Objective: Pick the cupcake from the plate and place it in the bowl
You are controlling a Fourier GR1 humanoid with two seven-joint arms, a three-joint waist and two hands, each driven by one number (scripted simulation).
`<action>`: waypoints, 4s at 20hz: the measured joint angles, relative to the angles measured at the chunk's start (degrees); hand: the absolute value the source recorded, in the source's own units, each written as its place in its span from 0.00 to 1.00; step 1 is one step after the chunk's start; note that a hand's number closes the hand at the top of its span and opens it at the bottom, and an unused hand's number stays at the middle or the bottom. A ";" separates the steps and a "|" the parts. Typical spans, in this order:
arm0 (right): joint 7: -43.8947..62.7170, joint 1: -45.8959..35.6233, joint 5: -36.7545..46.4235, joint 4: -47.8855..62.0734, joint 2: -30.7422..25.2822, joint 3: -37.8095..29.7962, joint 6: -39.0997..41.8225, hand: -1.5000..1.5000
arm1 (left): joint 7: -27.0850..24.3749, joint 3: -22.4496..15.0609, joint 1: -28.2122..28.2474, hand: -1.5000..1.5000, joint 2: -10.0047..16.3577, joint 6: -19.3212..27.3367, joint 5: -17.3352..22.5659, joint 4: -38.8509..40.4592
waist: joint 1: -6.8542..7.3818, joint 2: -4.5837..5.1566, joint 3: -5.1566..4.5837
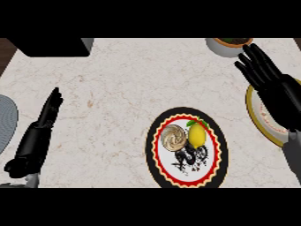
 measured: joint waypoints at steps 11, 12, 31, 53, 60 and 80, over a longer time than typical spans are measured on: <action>1.54 6.81 30.52 1.13 8.21 15.66 -25.08 0.00 | 8.09 -0.37 -2.79 0.50 -4.84 0.19 3.92 0.97 | -3.12 -1.20 -1.61; -0.26 8.52 32.11 0.59 10.81 16.45 -28.72 0.00 | 8.32 -0.45 -2.88 0.50 -5.41 0.32 4.21 1.23 | -3.39 -1.18 -1.53; 27.65 19.39 79.05 -13.93 24.66 29.74 -41.46 0.00 | 11.10 0.58 -9.16 0.50 -8.56 -1.66 4.68 5.92 | -1.34 -0.75 -1.50; 40.92 17.25 70.94 -10.53 24.52 28.43 -28.28 0.00 | 11.76 2.75 -6.88 0.50 -11.93 -4.68 0.94 3.82 | -0.84 -0.64 -1.37; 36.05 19.26 67.82 -10.88 24.78 30.16 -32.26 0.00 | 12.73 3.25 -7.63 0.50 -14.17 -4.56 -1.15 3.69 | -0.86 -0.64 -1.37; 21.19 16.19 52.30 3.94 24.80 27.60 -41.07 0.00 | 13.93 7.83 -8.95 0.50 -15.93 -8.85 -3.07 4.43 | -0.80 -0.60 -1.36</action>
